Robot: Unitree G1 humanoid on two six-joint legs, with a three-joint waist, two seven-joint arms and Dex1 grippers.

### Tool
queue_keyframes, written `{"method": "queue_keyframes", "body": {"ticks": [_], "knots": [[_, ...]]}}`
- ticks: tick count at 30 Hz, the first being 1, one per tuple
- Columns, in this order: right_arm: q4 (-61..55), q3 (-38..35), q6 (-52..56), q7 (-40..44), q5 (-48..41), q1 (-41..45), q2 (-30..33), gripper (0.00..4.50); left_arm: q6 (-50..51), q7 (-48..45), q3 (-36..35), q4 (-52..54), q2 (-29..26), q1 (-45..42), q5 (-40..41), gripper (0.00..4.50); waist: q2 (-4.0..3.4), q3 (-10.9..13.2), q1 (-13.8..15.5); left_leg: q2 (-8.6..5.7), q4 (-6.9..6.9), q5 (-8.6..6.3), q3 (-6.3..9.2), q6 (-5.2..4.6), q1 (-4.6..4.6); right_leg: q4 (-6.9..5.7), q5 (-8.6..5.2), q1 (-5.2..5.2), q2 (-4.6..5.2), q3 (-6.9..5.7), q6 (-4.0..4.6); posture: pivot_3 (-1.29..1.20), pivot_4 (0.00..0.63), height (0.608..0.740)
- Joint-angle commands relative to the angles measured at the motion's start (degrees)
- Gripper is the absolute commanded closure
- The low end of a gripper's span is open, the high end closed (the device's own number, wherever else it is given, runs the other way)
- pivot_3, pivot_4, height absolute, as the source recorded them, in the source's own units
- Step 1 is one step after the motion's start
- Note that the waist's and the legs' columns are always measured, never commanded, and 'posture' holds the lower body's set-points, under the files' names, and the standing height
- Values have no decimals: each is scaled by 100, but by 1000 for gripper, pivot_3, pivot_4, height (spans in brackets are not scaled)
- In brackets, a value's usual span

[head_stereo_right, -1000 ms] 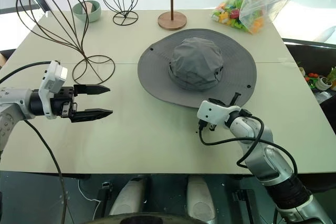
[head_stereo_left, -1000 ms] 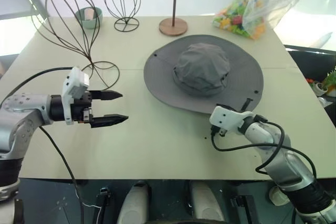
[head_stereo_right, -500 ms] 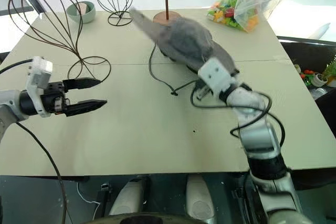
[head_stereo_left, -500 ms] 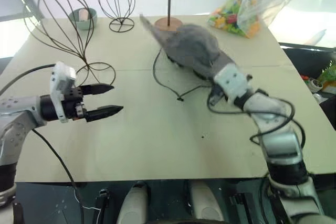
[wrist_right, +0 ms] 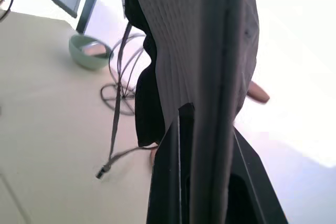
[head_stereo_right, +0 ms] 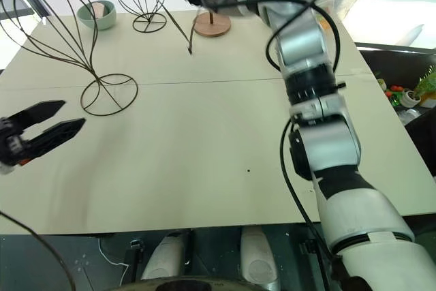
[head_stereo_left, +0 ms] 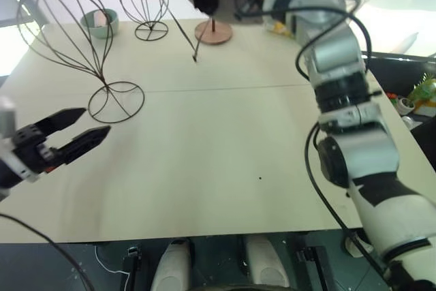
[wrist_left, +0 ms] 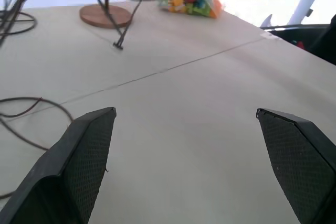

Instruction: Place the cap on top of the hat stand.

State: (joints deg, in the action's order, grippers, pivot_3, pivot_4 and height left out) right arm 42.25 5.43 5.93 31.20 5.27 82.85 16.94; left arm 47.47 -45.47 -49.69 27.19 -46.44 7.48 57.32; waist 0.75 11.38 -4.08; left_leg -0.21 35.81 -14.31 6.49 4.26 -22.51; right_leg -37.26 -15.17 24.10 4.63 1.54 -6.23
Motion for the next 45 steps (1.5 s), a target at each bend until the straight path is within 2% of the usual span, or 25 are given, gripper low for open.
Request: {"method": "queue_keyframes", "body": {"ticks": [1, 8, 16, 21, 28, 33, 37, 45], "knots": [[732, 113, -983, -99, 121, 692, -247, 4459, -39, 237, -809, 270, 176, 436, 284, 0, 0, 0, -15, 0, -2, 0, -3, 0, 0, 1, 0, 3, 0, 2, 1, 0, 150, 740], [1807, 133, -1944, -180, 105, 1741, -1102, 4459, -259, 490, -1660, 374, 608, 1401, 526, 0, -2, 1, -17, 1, -6, 1, -6, 1, 0, -4, 3, 12, -1, 4, 7, 0, 150, 740], [1992, 1025, -3245, -692, 1136, 1594, -1499, 4459, -469, 470, -2388, 11, 490, 1920, 692, 0, 15, -8, 11, 1, -12, 1, -5, 3, -1, -4, 0, 14, -1, 3, 13, 0, 150, 740], [2075, 1523, -3603, -1242, 1783, 1220, -1487, 4459, -505, 531, -2500, -97, 251, 1855, 885, 0, 20, -11, 4, 1, -12, 4, -3, 7, 1, -9, 2, 15, -3, 2, 16, 0, 150, 740], [2084, 1710, -3638, -1429, 2010, 835, -1596, 4459, -511, 599, -2614, -238, 62, 1827, 1175, 0, 19, -10, -12, 1, -18, 4, -3, 8, 0, -9, 2, 20, -3, 3, 16, 0, 150, 740], [2060, 2068, -3756, -1982, 2561, 793, -1498, 4459, -523, 602, -2589, -263, 22, 1819, 1257, 0, 19, -10, -11, 1, -18, 4, -3, 8, 1, -10, 2, 20, -3, 3, 17, 0, 150, 740], [1992, 2559, -3831, -2857, 3345, 845, -1332, 4459, -525, 610, -2598, -279, 4, 1846, 1267, 0, 19, -10, -5, 1, -17, 5, -3, 9, 1, -11, 2, 20, -3, 3, 18, 0, 150, 740], [2039, 2760, -3892, -3284, 3711, 1002, -1275, 4459, -561, 635, -2559, -254, 32, 1852, 1251, 0, 20, -11, -8, 1, -17, 6, -2, 10, 1, -12, 2, 21, -4, 3, 18, 0, 150, 740]]}}
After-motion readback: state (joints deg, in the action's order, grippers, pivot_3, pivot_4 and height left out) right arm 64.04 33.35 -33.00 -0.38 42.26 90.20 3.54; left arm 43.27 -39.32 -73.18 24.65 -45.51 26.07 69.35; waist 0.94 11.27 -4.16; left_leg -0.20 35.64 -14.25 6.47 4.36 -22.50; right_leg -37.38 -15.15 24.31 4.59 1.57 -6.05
